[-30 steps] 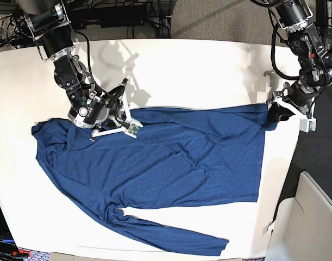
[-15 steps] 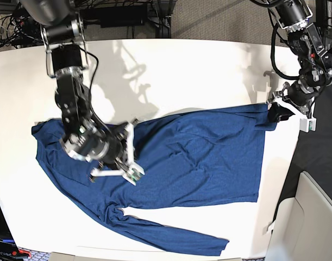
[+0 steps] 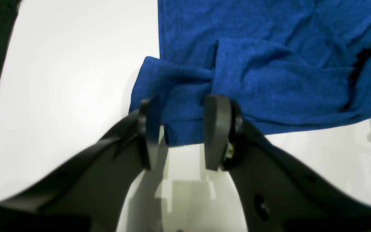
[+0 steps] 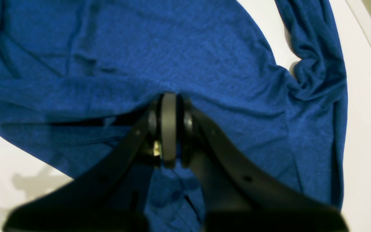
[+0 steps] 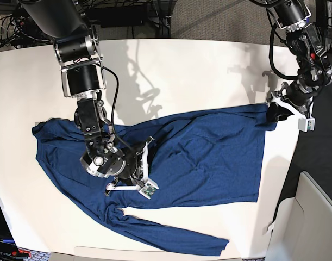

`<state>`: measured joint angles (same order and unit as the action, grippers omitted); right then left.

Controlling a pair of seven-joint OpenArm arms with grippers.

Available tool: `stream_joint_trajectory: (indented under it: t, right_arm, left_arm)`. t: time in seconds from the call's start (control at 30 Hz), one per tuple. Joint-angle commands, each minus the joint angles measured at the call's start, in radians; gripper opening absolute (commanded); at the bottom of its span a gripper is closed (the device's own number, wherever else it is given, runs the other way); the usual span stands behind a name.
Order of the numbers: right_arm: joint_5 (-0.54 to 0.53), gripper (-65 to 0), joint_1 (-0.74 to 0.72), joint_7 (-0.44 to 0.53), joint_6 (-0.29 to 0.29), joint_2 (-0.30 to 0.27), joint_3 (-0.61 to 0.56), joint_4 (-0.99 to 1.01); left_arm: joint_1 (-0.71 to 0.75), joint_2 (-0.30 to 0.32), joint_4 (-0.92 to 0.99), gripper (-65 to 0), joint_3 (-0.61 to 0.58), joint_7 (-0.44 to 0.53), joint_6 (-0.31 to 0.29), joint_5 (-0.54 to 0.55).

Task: Fold the T-shirt properly
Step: 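Sweep the right gripper across the shirt body to flatten it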

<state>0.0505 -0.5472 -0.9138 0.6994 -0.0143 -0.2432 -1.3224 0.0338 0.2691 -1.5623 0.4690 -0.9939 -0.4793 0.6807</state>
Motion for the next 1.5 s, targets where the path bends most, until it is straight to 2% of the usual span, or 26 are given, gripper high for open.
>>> stream_joint_trajectory:
  t: [0.0, 0.13, 0.23, 0.33, 0.47, 0.53, 0.63, 0.73, 0.87, 0.93, 1.0, 1.1, 1.17, 1.23, 1.37, 1.47]
  right_arm:
    - [0.021, -64.0, -0.020, 0.025, -0.001, 0.014, -0.002, -0.018]
    - [0.081, -63.9, 0.002, 0.023, -0.001, 0.015, -0.002, -0.041]
    - [0.081, -62.8, 0.032, 0.020, -0.001, 0.003, 0.006, -0.099]
    - [0.079, -54.0, 0.071, -0.018, -0.001, -0.034, 0.023, -0.187]
    - [0.079, -42.8, 0.117, -0.086, -0.001, -0.036, 0.114, -0.291]
    - [0.079, -39.6, 0.137, -0.115, -0.001, -0.039, 0.155, -0.334]
    - [0.079, -39.1, 0.177, -0.123, -0.001, -0.054, 0.238, -0.394]
    - [0.079, -39.1, 0.229, -0.123, -0.001, -0.103, 0.305, -0.458]
    - [0.079, -39.1, 0.321, -0.124, -0.001, -0.178, 0.353, -0.518]
    - [0.079, -39.1, 0.356, -0.124, -0.001, -0.197, 0.381, -0.524]
    - [0.079, -39.0, 0.382, -0.124, -0.001, -0.201, 0.430, -0.524]
    - [0.079, -39.0, 0.401, -0.124, -0.001, -0.200, 0.502, -0.524]
    - [0.079, -38.8, 0.405, -0.133, -0.001, -0.203, 0.557, -0.523]
    - [0.079, -38.8, 0.402, -0.182, -0.001, -0.203, 0.626, -0.523]
    - [0.002, -38.8, 0.398, -0.216, -0.001, -0.207, 0.721, -0.520]
    - [-0.011, -38.8, 0.398, -0.218, -0.001, -0.223, 0.760, -0.517]
  left_arm:
    - [-0.012, 0.015, -0.017, -44.8, 0.006, 0.019, -0.003, 0.012]
    - [-0.012, 0.015, -0.022, -44.3, 0.003, 0.014, -0.003, 0.012]
    - [-0.012, 0.020, -0.030, -40.4, 0.004, 0.014, -0.003, 0.012]
    - [-0.012, 0.022, -0.062, -38.5, 0.004, 0.014, -0.003, 0.012]
    - [-0.012, 0.023, -0.069, -38.5, 0.001, 0.011, -0.003, 0.012]
    - [-0.012, 0.022, -0.077, -38.5, -0.002, -0.012, -0.003, 0.012]
    - [-0.010, 0.014, -0.112, -38.6, -0.002, -0.062, -0.003, 0.017]
    - [0.002, -0.018, -0.154, -38.6, -0.002, -0.079, -0.003, 0.017]
    - [0.004, -0.020, -0.140, -38.5, -0.063, -0.075, -0.003, 0.010]
    - [-0.001, -0.020, -0.111, -38.5, -0.074, -0.073, -0.003, 0.010]
    - [-0.005, -0.021, -0.076, -38.5, -0.074, -0.067, -0.003, 0.010]
    - [-0.019, -0.021, -0.033, -38.5, -0.074, -0.007, -0.003, 0.009]
    - [-0.024, -0.018, -0.003, -38.5, -0.074, 0.005, -0.002, -0.022]
    - [-0.030, -0.018, 0.010, -38.5, -0.074, 0.007, -0.002, -0.069]
    - [-0.031, -0.020, 0.023, -38.4, -0.074, 0.007, -0.002, -0.088]
    - [-0.033, -0.031, 0.041, -38.4, -0.072, 0.010, -0.002, -0.089]
